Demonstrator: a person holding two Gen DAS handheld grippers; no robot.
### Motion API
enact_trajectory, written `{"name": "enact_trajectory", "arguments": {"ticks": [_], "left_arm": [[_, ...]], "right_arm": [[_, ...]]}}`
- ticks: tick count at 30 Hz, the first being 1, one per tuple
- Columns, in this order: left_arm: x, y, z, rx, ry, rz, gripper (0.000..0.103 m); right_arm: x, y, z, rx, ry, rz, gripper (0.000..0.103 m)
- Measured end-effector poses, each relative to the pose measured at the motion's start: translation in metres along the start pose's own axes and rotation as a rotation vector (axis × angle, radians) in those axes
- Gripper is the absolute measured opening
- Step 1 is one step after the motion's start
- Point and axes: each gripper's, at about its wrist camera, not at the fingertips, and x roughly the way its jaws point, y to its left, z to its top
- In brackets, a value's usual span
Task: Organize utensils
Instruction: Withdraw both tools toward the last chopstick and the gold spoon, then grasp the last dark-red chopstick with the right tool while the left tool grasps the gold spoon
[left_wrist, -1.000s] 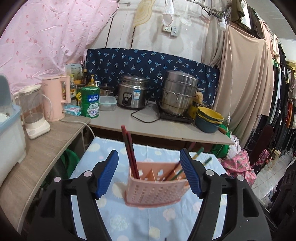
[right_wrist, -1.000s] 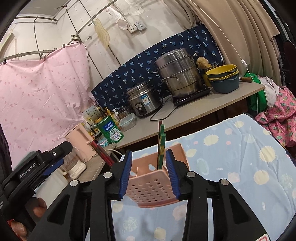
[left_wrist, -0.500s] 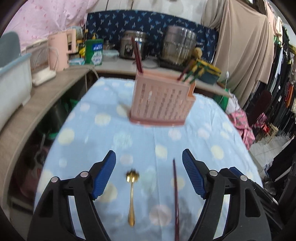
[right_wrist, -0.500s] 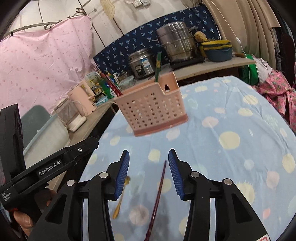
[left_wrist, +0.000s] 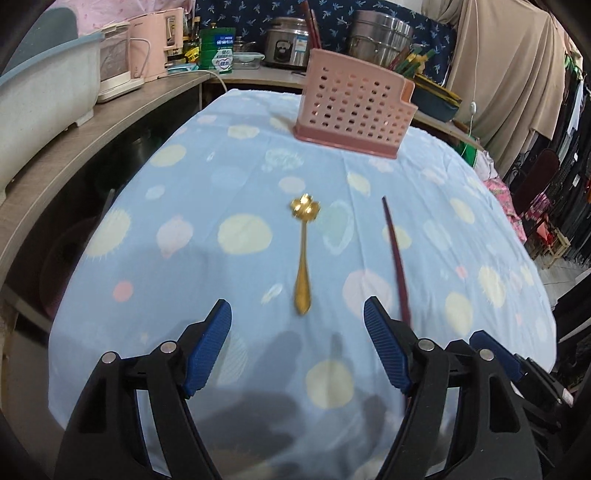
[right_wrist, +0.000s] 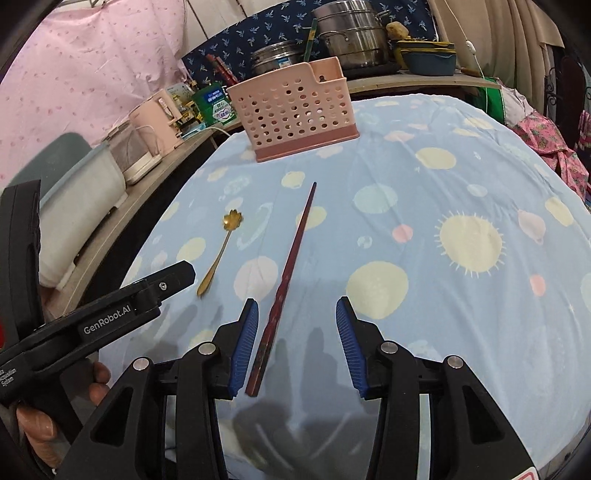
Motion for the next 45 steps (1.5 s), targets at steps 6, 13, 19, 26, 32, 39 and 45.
{"name": "enact_trajectory", "arguments": {"ticks": [6,13,19,26,32,39,45], "left_arm": [[0.0,0.012,-0.017,-0.017,0.022,0.018,0.07],[0.0,0.02,-0.021,-0.028,0.017,0.038,0.07],[0.003,0.024,-0.021,-0.033,0.023,0.051,0.07],[0.005,0.025,-0.021,-0.031,0.025,0.053,0.07],[0.008,0.022,-0.019,-0.025,0.031,0.048,0.07],[0.019,0.016,-0.008,-0.029,0.037,0.034,0.07],[0.031,0.009,0.003,-0.03,0.034,0.024,0.069]], "right_arm": [[0.006,0.012,-0.013,-0.045,0.023,0.0,0.043],[0.014,0.021,-0.021,-0.076,0.04,-0.01,0.043],[0.018,0.031,-0.026,-0.119,0.046,-0.017,0.043],[0.024,0.035,-0.028,-0.15,0.047,-0.03,0.032],[0.025,0.031,-0.028,-0.16,0.032,-0.074,0.012],[0.022,0.017,-0.025,-0.108,0.009,-0.08,0.007],[0.02,0.005,-0.023,-0.069,0.0,-0.08,0.007]]}}
